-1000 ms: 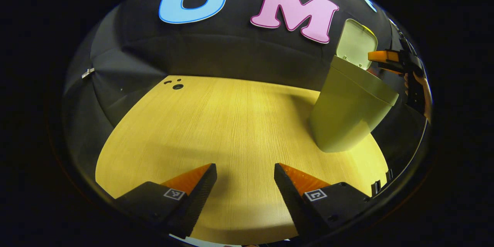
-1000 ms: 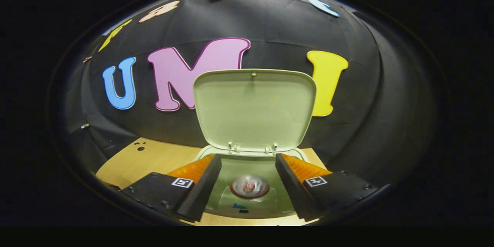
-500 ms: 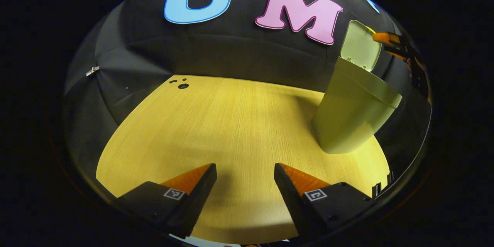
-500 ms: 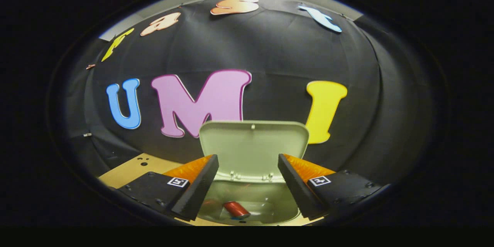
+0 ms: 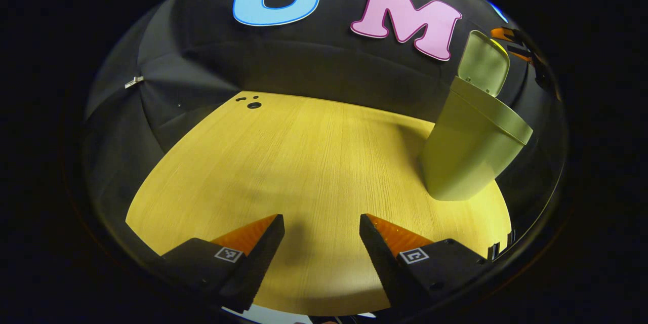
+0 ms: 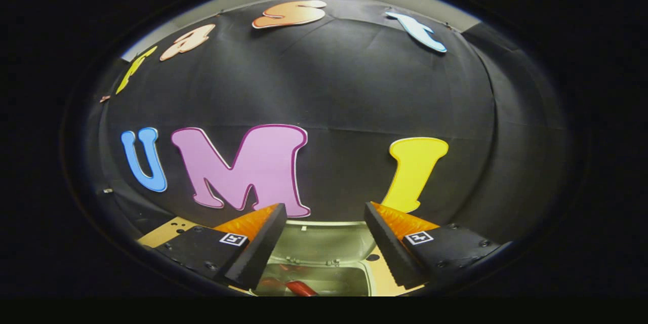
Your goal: Press the lid of the desktop garbage bin to open it, pick up the crumpled paper on the desktop and throw it into the bin, then pick up the pop can on the desktop and drop it into the bin, and finally close the garbage bin lid.
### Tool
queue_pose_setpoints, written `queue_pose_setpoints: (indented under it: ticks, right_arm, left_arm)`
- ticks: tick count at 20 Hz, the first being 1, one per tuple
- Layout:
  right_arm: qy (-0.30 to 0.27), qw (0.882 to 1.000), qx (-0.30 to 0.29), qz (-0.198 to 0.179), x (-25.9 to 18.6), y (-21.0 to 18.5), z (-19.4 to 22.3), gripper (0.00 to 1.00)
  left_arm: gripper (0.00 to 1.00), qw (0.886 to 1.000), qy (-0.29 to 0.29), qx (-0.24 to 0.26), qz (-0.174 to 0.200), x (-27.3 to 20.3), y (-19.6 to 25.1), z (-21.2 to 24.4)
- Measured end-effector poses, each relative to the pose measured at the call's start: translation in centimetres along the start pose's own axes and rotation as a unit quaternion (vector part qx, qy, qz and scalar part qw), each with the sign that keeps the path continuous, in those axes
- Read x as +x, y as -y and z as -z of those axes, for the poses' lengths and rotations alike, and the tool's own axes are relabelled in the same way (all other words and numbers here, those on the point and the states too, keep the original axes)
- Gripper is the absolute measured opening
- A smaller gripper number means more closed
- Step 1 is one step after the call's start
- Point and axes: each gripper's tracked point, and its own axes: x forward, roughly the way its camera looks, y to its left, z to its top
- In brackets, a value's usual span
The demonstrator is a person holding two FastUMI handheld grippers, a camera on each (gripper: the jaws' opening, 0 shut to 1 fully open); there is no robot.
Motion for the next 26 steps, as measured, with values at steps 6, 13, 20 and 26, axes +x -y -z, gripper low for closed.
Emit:
queue_pose_setpoints:
  ticks: [6,13,20,26]
  right_arm:
    - [-0.015,1.0,0.011,-0.024,3.3,-0.7,1.0,0.96]
    - [-0.026,0.998,0.016,-0.062,2.5,-1.4,2.3,0.98]
    - [-0.049,0.997,0.022,-0.046,-3.4,-1.2,4.8,0.94]
    - [-0.1,0.994,0.042,-0.025,-8.8,-1.4,11.2,0.99]
  left_arm:
    - [0.96,0.999,0.003,-0.024,-0.038,-1.3,0.0,0.9]
    - [0.96,0.997,0.002,-0.051,-0.059,-2.4,3.2,2.0]
    - [0.96,0.999,0.009,0.024,0.026,-2.6,7.4,1.9]
    - [0.96,0.995,0.03,0.071,0.068,-4.8,7.6,2.2]
